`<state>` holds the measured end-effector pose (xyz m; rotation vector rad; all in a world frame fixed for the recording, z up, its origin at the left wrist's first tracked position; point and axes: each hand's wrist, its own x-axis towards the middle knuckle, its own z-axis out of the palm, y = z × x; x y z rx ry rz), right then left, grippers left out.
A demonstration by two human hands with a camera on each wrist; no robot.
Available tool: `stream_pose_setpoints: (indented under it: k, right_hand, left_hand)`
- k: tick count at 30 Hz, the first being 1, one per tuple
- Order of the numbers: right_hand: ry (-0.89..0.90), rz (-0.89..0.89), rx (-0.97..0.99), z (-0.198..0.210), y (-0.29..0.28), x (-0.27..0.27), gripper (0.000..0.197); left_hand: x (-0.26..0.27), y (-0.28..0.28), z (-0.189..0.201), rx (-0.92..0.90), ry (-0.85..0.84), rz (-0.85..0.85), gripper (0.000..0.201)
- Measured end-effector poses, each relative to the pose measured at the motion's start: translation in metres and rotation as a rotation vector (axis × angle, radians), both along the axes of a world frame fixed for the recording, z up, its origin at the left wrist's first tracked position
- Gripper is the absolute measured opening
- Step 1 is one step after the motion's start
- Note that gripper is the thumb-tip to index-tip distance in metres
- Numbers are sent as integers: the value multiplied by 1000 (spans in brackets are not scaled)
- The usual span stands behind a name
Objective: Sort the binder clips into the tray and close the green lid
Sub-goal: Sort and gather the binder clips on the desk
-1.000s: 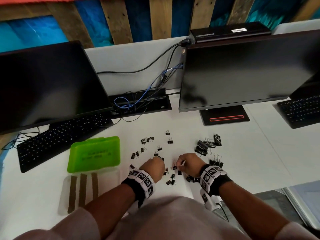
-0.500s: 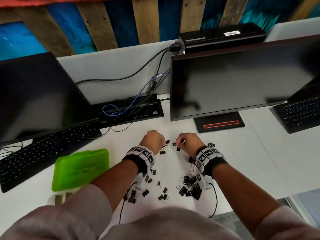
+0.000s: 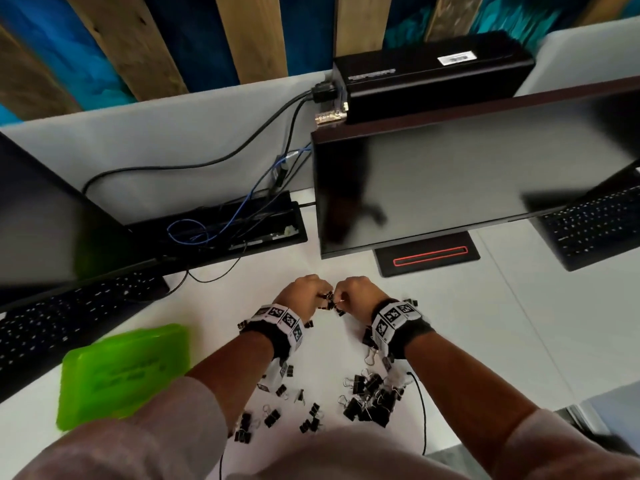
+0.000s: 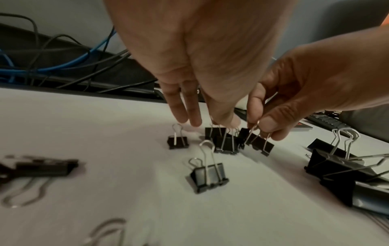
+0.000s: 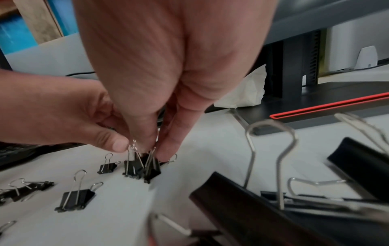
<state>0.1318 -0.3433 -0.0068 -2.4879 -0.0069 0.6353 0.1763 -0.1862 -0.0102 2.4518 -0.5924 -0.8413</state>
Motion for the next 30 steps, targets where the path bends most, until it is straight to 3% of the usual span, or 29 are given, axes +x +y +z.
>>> stream_pose_setpoints:
  k: [2, 4, 7, 10, 13, 18, 21, 23, 26, 30]
  right_hand:
    - [-17, -18, 10, -2, 1, -1, 18]
    - [-93, -17, -22, 0, 6, -6, 25]
    - [-226, 94, -49, 1, 23, -16, 29]
    - [-230, 391, -57, -3, 48, -28, 37]
    - [-196, 597, -202, -3, 67, -40, 38]
    - [-235, 659, -384, -2, 68, -49, 33]
    - [-249, 631, -479, 5, 62, -46, 44]
    - [-281, 627, -532, 12, 64, -47, 40]
    - [-259, 645, -450, 13, 80, -56, 41]
    - [-175, 773, -295, 3, 103, -74, 48]
  left_hand:
    - [-1, 9, -1, -54, 6, 36, 68]
    - [-2, 19, -2, -38, -17, 61, 85]
    - [-5, 32, -7, -16, -25, 67, 74]
    - [-12, 43, -11, -8, -10, 18, 59]
    - [-17, 54, -12, 30, -3, 5, 56]
    - [-35, 80, -14, 87, 42, 16, 36]
    - [-46, 97, -13, 81, 66, -3, 37]
    - [-52, 107, -13, 65, 80, -6, 35]
    - [-60, 122, -12, 77, 38, -11, 39]
    - [-72, 147, -11, -19, -134, -37, 62]
